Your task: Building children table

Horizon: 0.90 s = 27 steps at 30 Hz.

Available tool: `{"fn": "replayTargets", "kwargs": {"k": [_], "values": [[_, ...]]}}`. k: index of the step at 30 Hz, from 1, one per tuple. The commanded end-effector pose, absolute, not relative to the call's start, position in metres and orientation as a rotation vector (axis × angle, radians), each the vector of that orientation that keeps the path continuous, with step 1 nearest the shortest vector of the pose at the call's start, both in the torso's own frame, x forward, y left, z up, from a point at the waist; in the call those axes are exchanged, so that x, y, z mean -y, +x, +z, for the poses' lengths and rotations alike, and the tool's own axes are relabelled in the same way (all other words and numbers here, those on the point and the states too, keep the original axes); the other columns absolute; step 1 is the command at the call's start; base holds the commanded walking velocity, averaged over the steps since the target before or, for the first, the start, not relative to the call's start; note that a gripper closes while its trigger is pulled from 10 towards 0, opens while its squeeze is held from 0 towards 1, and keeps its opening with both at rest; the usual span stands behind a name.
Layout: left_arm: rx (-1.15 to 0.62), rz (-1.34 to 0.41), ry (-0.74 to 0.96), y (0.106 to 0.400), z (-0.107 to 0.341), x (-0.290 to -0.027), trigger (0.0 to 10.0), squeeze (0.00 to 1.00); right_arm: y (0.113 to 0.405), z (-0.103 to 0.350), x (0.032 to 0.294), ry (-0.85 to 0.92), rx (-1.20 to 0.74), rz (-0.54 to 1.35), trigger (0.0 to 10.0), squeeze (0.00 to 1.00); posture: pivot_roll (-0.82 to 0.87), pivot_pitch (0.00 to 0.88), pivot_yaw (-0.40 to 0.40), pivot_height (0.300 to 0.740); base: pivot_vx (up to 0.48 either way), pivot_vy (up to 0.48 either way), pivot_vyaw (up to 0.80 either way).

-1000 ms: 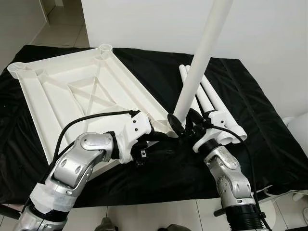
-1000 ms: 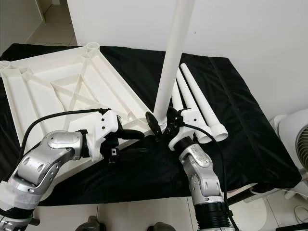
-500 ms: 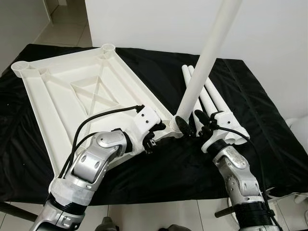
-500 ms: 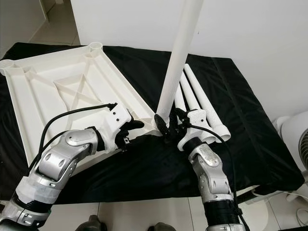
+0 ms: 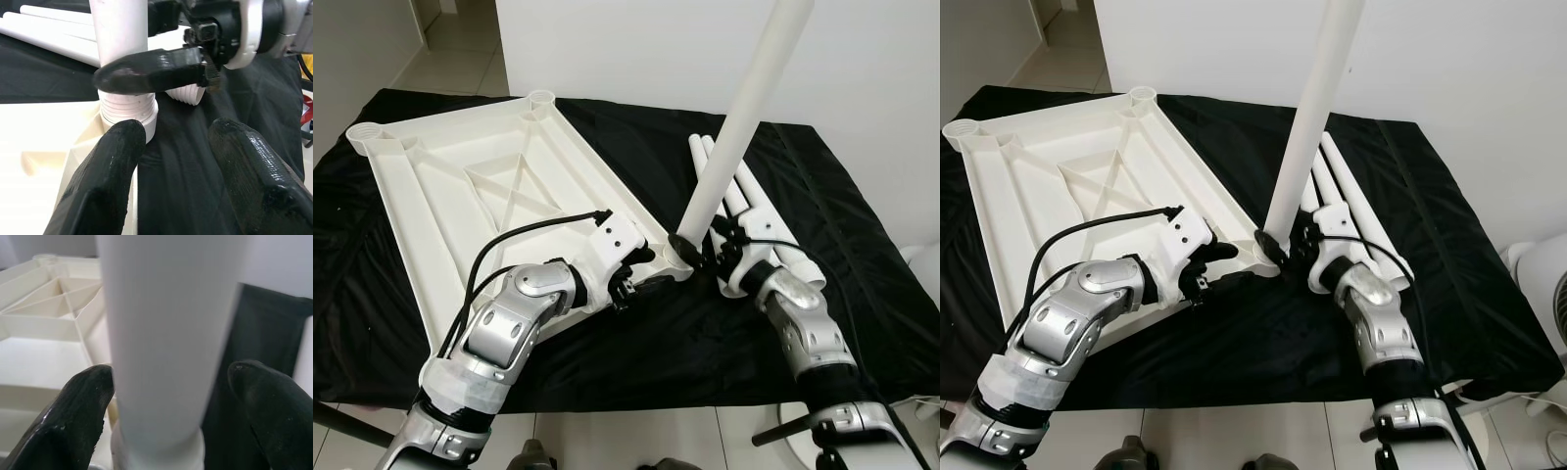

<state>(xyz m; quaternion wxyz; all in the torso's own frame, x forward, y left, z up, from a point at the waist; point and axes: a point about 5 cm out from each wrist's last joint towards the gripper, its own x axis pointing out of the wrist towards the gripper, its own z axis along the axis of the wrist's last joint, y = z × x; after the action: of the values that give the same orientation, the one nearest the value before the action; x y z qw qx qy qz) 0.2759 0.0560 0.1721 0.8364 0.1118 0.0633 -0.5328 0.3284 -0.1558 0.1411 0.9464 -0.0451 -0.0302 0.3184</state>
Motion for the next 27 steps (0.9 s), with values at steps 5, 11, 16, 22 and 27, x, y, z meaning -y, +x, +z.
{"fn": "replayTargets", "kwargs": {"k": [5,11,16,22,27], "values": [[-0.142,-1.107,0.261,0.275,0.168,-0.052,10.0,0.00,0.335,0.139,0.158,-0.121,0.036,0.676,7.9,0.00,0.09,0.000,-0.073,0.740,0.000,0.000,0.00],[-0.139,-1.098,0.275,0.274,0.165,-0.049,10.0,0.00,0.338,0.130,0.154,-0.125,-0.026,0.721,0.0,0.00,0.10,0.000,-0.088,0.740,0.000,0.000,0.00],[-0.135,-1.084,0.273,0.276,0.166,-0.049,10.0,0.00,0.338,0.126,0.155,-0.112,-0.038,0.714,0.0,0.00,0.09,0.000,-0.090,0.740,0.000,0.000,0.00],[-0.128,-1.078,0.274,0.277,0.166,-0.047,10.0,0.00,0.339,0.116,0.159,-0.083,-0.096,0.594,10.0,0.00,0.09,0.000,-0.089,0.740,0.000,0.000,0.00],[-0.116,-1.067,0.267,0.279,0.167,-0.044,10.0,0.00,0.335,0.114,0.155,-0.055,-0.054,0.466,10.0,0.00,0.08,0.000,-0.085,0.740,0.000,0.000,0.00]]}}
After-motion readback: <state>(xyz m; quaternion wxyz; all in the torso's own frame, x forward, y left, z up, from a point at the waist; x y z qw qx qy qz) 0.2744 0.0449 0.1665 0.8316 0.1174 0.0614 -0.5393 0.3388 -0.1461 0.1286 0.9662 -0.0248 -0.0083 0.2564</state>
